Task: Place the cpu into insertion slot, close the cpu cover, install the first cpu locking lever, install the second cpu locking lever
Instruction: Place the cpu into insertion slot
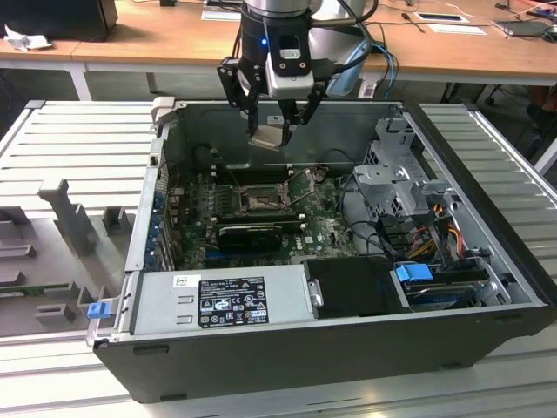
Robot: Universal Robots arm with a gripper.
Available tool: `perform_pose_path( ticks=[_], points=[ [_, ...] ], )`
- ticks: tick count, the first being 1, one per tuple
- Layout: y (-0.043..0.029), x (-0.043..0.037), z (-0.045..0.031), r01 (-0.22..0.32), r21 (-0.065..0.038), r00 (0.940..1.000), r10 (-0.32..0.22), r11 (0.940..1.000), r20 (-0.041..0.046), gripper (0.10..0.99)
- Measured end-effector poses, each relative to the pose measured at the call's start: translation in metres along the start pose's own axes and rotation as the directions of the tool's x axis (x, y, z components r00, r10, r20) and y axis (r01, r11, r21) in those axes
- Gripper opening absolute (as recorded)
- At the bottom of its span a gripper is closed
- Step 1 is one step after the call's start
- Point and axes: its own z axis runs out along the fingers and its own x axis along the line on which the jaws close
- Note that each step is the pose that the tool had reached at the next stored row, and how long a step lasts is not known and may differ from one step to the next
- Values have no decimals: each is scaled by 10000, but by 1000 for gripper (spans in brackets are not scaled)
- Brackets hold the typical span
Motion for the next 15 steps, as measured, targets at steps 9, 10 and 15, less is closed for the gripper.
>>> perform_pose_path(
  ticks=[9,10,15],
  points=[
    [0,0,1,-324,-7,9995,324,9995,29,525],
    [0,0,2,-531,-9,9986,531,9986,49,525],
    [0,0,6,-1202,-27,9927,1202,9927,107,525]
  ],
)
